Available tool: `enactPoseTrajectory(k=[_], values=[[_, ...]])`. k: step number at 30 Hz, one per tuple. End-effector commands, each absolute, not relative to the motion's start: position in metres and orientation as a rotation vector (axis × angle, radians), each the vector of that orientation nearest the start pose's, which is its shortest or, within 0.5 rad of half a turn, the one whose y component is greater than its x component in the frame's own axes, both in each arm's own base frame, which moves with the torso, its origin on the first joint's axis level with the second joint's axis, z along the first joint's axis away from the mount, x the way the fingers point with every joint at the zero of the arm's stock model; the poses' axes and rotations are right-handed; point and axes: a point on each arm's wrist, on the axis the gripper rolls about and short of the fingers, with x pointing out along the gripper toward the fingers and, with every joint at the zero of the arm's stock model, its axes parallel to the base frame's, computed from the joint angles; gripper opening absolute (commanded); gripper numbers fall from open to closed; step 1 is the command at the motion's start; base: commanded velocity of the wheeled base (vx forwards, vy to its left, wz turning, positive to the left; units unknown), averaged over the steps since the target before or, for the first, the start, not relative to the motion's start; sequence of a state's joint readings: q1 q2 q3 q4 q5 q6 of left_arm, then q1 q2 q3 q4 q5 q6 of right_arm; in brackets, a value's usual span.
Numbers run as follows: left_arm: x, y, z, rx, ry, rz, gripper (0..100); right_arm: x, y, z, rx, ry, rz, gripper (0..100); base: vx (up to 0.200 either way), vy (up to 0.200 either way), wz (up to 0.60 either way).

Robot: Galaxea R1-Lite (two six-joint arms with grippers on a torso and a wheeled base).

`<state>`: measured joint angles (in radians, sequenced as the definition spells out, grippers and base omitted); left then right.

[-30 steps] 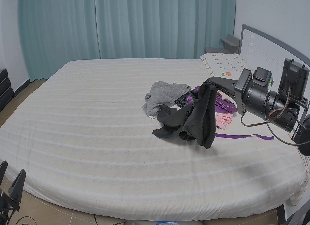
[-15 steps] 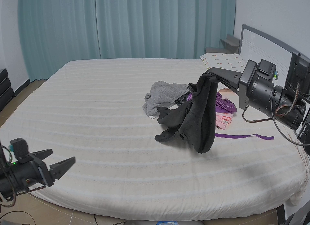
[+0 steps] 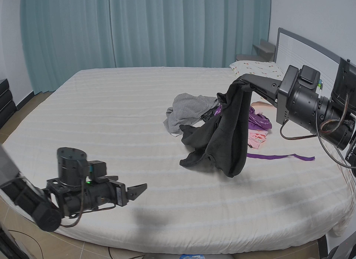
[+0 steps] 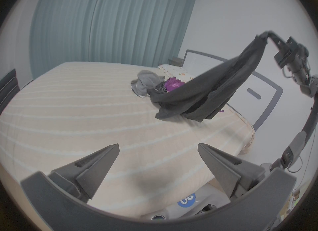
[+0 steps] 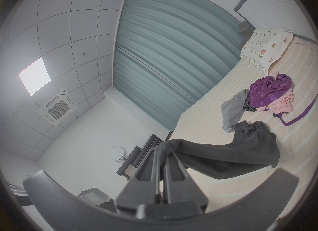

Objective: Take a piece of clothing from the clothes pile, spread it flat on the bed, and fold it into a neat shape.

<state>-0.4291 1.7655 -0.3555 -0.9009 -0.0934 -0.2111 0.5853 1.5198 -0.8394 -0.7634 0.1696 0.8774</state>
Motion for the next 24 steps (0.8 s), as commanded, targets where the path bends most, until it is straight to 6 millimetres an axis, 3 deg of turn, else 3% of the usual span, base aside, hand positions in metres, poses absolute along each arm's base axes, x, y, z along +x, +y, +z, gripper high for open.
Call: enactPoseTrajectory(k=[1, 12, 18, 24], values=[[0.277, -0.169, -0.001, -0.075, 0.662, -0.506, 100, 0.223, 0.155, 0.262, 0.852, 0.243, 0.759, 0, 0.000, 0.000, 0.00], [0.331, -0.205, -0.030, -0.147, 0.606, -0.557, 100, 0.223, 0.160, 0.261, 0.851, 0.251, 0.767, 0, 0.000, 0.000, 0.00], [0.347, -0.222, -0.044, -0.155, 0.587, -0.590, 100, 0.229, 0.167, 0.257, 0.850, 0.257, 0.743, 0, 0.000, 0.000, 0.00], [0.367, -0.236, -0.045, -0.161, 0.560, -0.595, 100, 0.228, 0.172, 0.259, 0.853, 0.247, 0.741, 0, 0.000, 0.000, 0.00]])
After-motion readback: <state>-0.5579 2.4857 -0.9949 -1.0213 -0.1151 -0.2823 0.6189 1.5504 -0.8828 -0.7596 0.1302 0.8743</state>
